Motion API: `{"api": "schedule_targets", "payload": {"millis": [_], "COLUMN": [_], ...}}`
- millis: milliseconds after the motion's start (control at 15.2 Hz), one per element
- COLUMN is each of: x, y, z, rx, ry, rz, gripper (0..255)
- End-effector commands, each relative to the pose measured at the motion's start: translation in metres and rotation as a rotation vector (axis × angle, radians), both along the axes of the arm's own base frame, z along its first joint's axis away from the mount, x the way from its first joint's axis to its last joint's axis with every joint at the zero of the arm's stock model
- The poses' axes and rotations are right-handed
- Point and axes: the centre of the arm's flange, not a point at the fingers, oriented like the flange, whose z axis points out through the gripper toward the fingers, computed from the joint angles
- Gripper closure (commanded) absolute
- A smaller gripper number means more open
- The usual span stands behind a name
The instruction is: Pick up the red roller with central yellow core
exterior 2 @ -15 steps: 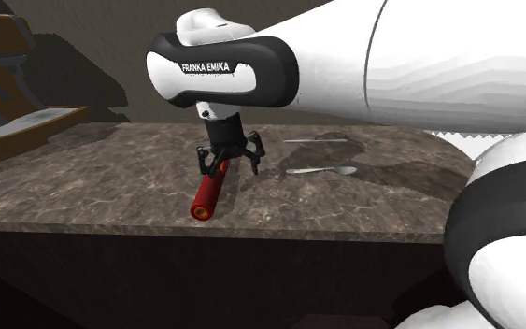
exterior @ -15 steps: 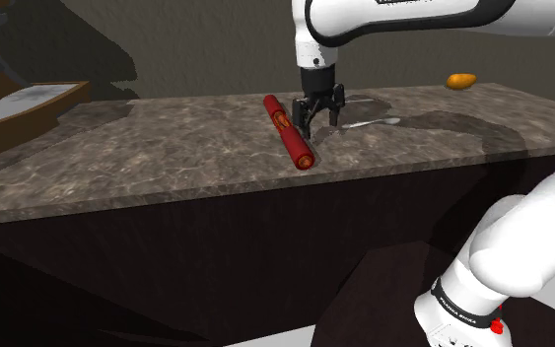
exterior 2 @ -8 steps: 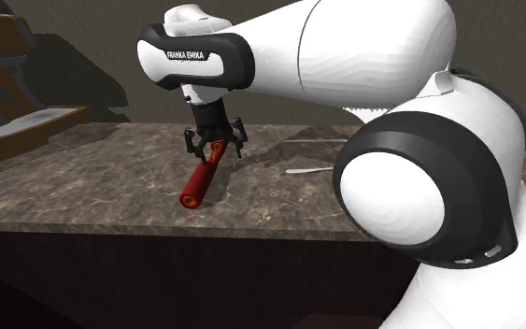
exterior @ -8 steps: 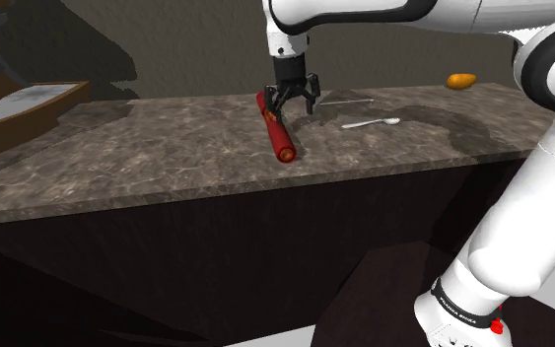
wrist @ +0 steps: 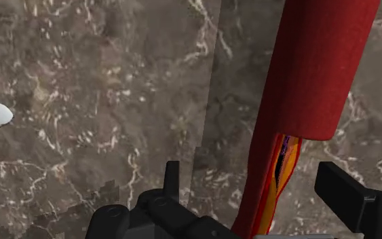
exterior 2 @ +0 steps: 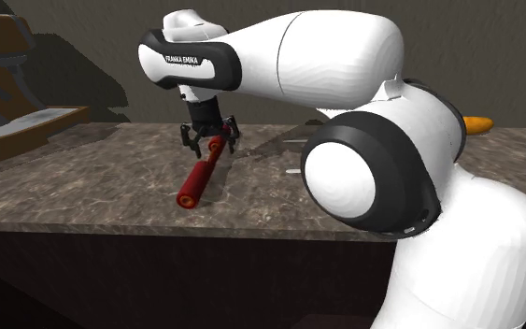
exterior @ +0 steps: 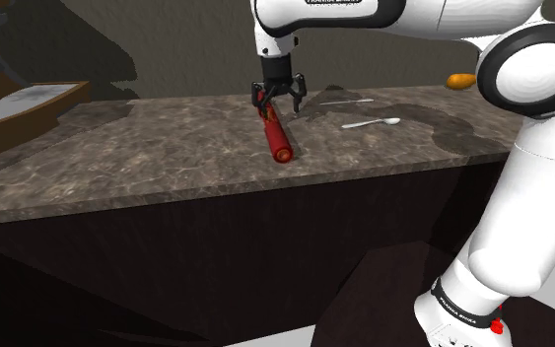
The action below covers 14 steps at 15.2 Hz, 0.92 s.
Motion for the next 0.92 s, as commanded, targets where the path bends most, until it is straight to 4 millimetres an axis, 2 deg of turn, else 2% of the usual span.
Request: {"api": "schedule_targets", "payload": {"millis": [0, 198, 264, 594, 792, 858], "x": [0.001, 0.001, 0.004, 0.008, 0.012, 0.001], "y": [-0.006, -0.006, -0.008, -0.015, -0.008, -0.006], "z": [-0.023, -0.032, -0.029, -0.03, -0.029, -0.032], "rx": [-0.011, -0.011, -0.011, -0.009, -0.009, -0.011], "ry": [0.025, 0.025, 0.026, 0.026, 0.025, 0.025], "rz": [-0.01, -0.01, -0.01, -0.012, -0.012, -0.01], "gripper": [0, 0, 255, 255, 255, 255]}}
